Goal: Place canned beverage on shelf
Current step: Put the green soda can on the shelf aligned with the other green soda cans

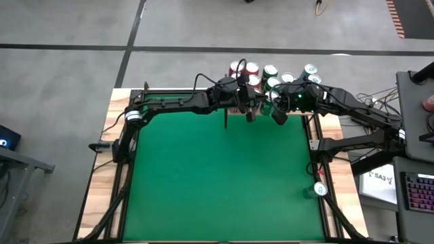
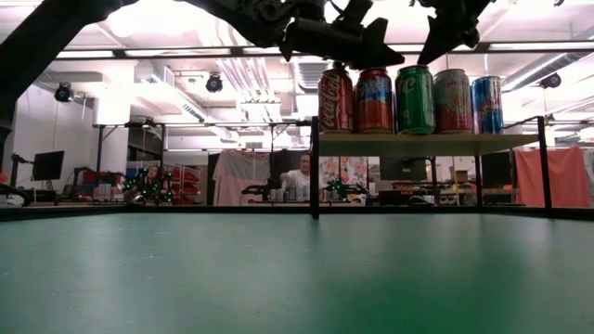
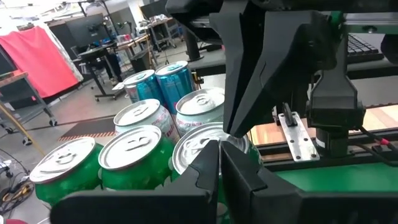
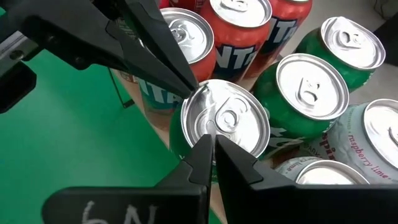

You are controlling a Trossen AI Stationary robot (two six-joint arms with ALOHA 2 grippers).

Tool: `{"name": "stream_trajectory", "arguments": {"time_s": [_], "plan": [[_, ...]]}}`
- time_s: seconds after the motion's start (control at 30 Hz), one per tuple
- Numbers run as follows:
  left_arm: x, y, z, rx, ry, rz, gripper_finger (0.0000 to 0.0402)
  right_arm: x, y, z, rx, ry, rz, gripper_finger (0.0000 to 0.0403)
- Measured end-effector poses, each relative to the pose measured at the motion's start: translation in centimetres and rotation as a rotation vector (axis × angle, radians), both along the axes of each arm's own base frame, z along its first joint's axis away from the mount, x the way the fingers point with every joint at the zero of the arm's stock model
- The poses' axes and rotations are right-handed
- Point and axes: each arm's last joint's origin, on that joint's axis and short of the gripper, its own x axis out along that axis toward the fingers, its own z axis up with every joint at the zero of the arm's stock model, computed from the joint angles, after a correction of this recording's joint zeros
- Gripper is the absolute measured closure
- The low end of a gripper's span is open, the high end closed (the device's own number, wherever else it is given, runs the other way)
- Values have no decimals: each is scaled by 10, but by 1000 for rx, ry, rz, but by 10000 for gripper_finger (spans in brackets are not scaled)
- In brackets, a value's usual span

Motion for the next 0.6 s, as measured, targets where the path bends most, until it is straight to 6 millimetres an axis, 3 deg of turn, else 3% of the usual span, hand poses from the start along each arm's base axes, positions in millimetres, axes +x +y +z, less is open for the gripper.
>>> {"name": "stream_trajectory", "arguments": {"time_s": [0.6], "plan": [[4, -3, -7, -8, 7, -9, 402, 0, 0, 0, -6, 10, 9, 390]]}}
